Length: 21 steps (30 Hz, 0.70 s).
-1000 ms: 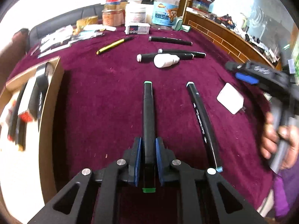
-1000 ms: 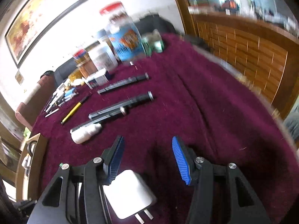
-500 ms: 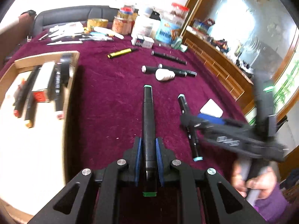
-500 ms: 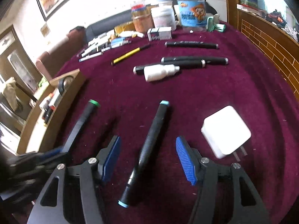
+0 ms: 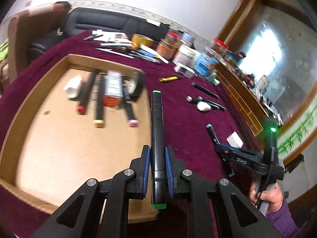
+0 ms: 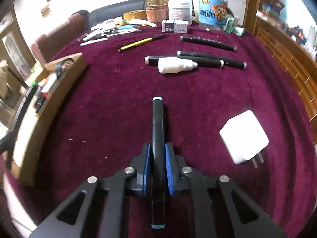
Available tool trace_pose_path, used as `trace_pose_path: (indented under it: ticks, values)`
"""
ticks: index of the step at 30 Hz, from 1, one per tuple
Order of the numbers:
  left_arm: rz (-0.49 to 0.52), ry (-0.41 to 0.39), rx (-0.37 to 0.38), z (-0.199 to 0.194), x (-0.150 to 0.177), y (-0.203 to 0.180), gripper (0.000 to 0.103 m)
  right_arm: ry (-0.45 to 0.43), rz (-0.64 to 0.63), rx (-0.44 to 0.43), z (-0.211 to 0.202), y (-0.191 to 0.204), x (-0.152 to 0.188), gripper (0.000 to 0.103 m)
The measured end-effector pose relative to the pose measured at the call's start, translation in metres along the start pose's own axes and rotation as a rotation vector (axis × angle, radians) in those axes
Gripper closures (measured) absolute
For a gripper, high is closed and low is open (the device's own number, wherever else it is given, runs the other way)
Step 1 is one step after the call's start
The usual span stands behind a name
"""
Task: Organize rigid objects
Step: 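Carry both markers over the tray and open the left tool to drop the green-capped one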
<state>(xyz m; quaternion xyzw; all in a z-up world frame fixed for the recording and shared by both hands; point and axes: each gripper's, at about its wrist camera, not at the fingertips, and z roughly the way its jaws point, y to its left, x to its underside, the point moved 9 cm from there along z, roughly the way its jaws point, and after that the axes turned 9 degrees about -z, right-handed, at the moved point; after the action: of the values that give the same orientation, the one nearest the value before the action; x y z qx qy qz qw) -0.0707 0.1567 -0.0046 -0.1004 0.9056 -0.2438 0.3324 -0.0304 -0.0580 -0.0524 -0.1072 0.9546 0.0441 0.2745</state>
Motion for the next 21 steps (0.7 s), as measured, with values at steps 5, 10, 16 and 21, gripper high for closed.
trace_pose_path:
  ticks: [5, 10, 16, 21]
  values:
    - [-0.05, -0.056, -0.051, -0.019, -0.016, 0.037, 0.088, -0.035, 0.044, -0.135, -0.018, 0.013, -0.008, 0.089]
    - [-0.085, -0.065, -0.151, -0.02, -0.037, 0.075, 0.088, -0.076, 0.04, -0.266, -0.041, 0.045, -0.034, 0.089]
    - [-0.074, -0.032, -0.244, -0.003, -0.062, 0.105, 0.088, -0.042, 0.018, -0.41, -0.041, 0.104, -0.064, 0.089]
    - [-0.088, 0.015, -0.269, 0.013, -0.077, 0.123, 0.088, -0.007, -0.005, -0.466, -0.026, 0.153, -0.089, 0.089]
